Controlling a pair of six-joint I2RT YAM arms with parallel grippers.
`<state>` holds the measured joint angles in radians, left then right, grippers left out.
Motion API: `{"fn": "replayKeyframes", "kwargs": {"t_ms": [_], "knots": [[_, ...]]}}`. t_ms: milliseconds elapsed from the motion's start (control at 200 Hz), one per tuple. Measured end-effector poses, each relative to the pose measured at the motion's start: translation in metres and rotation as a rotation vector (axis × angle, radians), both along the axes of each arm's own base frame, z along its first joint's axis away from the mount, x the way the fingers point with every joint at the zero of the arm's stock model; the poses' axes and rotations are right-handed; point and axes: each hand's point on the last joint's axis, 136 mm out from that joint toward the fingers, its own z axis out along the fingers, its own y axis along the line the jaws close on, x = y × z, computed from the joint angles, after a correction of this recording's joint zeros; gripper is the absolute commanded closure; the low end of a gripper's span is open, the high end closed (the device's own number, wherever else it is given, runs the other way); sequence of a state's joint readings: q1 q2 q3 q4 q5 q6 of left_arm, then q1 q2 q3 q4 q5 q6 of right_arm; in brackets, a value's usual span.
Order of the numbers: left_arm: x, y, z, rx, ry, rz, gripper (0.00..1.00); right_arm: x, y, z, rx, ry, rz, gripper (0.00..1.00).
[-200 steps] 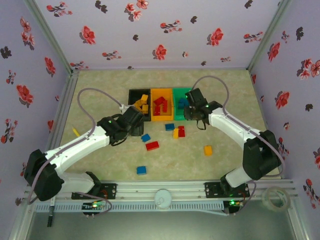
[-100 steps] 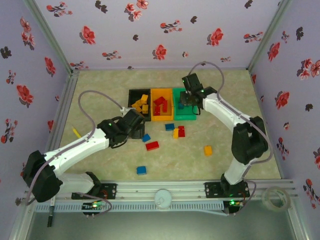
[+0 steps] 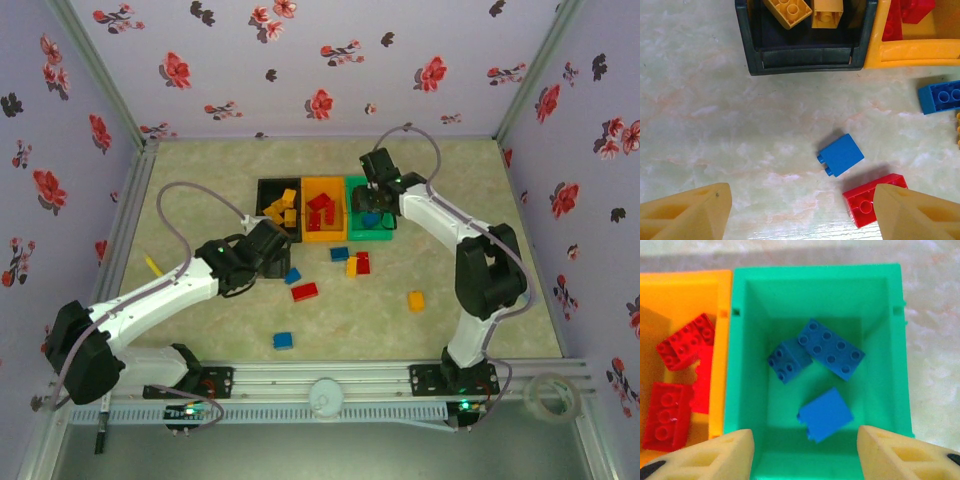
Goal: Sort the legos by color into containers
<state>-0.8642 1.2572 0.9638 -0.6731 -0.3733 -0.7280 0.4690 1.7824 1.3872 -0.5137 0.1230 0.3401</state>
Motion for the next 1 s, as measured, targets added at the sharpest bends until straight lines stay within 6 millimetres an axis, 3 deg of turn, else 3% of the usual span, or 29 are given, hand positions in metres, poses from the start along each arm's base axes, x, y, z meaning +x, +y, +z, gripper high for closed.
{"fn": "replayKeyframes", "kwargs": {"t_ms": [230,430,630,780,1000], "knots": [[-0.006,-0.005,-0.005,-0.003,0.012,-0.006,0.25,-0.024,-0.012,0.003,-0.001,0.003,-0.001,0.42],[-0.013,-0.005,-0.024,0.003,0.056,0.022,0.24,-0.041,-0.021,0.012,0.015,-0.018,-0.008,0.41],[-0.022,-0.018,-0.048,0.011,0.099,0.033,0.24,-0.051,-0.026,0.001,0.009,-0.002,-0.011,0.42],[-0.025,-0.047,-0.060,0.040,0.126,-0.019,0.24,-0.064,-0.032,-0.017,-0.001,0.036,-0.026,0.43],[-0.014,-0.119,-0.054,0.007,0.120,-0.124,0.27,-0.077,-0.039,-0.032,-0.003,0.063,-0.042,0.44]]}}
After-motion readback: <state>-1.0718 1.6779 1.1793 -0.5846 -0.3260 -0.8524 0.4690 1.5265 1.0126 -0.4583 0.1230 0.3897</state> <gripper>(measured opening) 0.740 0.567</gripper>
